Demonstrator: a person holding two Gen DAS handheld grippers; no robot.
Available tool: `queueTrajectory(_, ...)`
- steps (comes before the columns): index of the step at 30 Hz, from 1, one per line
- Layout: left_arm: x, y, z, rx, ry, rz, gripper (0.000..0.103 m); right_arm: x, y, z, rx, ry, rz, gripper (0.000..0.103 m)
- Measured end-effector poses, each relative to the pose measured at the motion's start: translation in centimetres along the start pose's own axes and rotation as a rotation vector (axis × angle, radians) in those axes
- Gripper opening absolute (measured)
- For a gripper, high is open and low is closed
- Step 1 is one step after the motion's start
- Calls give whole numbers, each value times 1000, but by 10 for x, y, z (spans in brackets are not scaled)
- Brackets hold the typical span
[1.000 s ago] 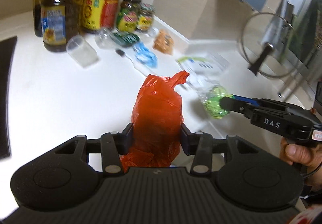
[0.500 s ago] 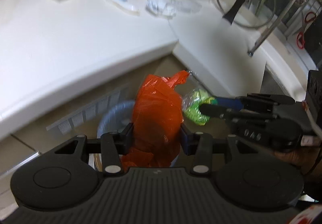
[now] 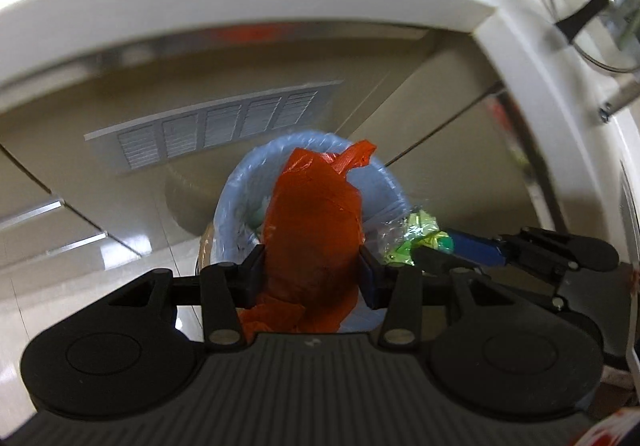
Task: Collect trash
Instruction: 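Carry the orange bag and green wrapper down over the wastebasket, then open the left tool to drop the orange bag while the right tool releases the wrapper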
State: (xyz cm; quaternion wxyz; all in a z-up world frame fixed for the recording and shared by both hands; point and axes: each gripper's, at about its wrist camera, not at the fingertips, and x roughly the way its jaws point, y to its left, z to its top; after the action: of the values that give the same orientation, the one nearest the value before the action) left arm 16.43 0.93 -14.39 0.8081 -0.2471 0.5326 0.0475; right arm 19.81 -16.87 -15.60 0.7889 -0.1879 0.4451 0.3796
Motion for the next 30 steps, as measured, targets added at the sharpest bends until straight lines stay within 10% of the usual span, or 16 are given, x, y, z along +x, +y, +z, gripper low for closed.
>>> queueTrajectory(13, 62, 2, 5, -34, 104, 51, 42, 56, -23, -6, 65, 172, 0, 23)
queueTrajectory(30, 69, 0, 8, -69, 104, 77, 43, 61, -22, -2, 74, 166, 13, 23)
